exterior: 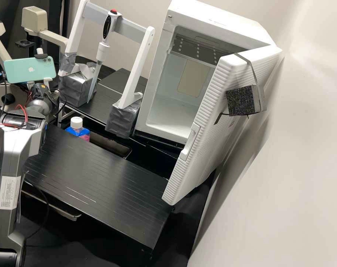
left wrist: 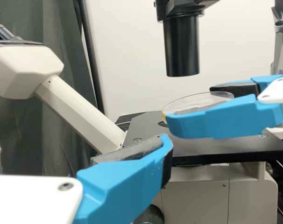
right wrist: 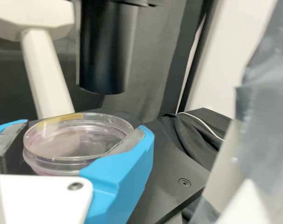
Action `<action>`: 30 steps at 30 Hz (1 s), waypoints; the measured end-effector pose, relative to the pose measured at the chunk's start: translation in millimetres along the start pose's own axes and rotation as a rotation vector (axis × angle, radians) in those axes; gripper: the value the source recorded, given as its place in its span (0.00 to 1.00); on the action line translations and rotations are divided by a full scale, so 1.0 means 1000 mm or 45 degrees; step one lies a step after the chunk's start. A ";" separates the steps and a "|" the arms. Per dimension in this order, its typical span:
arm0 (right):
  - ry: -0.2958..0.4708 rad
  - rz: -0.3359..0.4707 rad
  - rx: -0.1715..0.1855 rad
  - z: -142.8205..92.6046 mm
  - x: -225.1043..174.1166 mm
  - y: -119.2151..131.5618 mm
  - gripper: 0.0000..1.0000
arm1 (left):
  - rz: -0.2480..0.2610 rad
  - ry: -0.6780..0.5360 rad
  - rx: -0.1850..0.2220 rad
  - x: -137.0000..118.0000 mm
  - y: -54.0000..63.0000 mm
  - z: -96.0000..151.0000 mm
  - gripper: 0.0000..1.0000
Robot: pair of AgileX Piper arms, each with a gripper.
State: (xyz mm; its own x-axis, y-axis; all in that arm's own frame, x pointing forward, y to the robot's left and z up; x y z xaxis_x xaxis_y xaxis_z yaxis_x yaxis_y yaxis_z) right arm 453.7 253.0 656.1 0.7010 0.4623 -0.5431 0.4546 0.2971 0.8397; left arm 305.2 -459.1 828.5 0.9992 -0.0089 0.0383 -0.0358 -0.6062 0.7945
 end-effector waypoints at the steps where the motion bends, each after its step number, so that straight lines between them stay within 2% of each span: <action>1: -0.006 0.004 0.006 0.000 0.001 0.001 0.00 | 0.000 0.000 0.000 0.000 0.000 0.000 1.00; 5: -0.032 0.012 0.035 0.003 0.006 -0.001 0.00 | 0.000 0.000 0.000 0.000 0.000 0.000 1.00; 21: -0.032 0.010 0.049 -0.004 0.023 -0.011 0.00 | 0.000 0.000 0.000 0.000 0.000 0.000 1.00; 30: -0.037 0.018 0.079 0.000 0.026 -0.014 0.00 | 0.000 0.000 0.000 0.000 0.000 0.000 1.00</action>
State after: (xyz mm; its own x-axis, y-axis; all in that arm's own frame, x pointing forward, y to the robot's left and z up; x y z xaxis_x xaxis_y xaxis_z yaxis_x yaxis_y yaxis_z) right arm 465.6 261.4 630.3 0.7227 0.4415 -0.5318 0.4770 0.2382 0.8460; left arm 305.2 -459.1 828.5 0.9992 -0.0089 0.0383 -0.0358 -0.6062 0.7945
